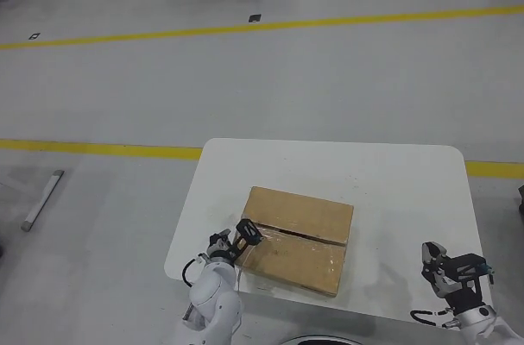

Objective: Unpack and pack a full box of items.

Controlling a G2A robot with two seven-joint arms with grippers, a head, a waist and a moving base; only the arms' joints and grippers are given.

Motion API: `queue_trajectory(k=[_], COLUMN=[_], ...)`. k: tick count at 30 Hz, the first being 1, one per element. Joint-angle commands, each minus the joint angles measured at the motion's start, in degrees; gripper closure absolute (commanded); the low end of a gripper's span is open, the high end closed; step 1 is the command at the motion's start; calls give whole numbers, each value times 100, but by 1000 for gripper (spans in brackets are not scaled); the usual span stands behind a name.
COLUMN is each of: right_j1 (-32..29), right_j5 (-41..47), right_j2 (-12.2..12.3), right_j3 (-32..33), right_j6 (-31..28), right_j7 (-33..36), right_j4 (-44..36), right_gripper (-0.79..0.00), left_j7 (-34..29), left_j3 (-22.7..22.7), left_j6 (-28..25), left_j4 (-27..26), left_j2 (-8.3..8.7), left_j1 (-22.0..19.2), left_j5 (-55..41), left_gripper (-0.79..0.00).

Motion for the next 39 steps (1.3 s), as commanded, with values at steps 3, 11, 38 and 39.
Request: queue_trajectory(k=[3,11,38,39], right_j1=[1,21,-9,-6], right_j5=[3,-20,115,119], right_j2=[0,-1,-2,-1], right_j3=[-3,-23,155,168], right_j6=[-5,-13,91,97], right_j7=[5,15,0,0], right_j4=[9,12,50,51], right_gripper=[0,0,0,0], left_j7=[162,333,312,304], left_j3=[102,92,532,488], left_j6=[-203,-863,-863,-841], left_j4=[72,-127,-838,-899], left_j2=[-12,-18,-127,-119], left_j1=[-25,34,240,266], left_j5=[-17,-513,-1765,-1731], left_gripper=[0,0,-289,-292])
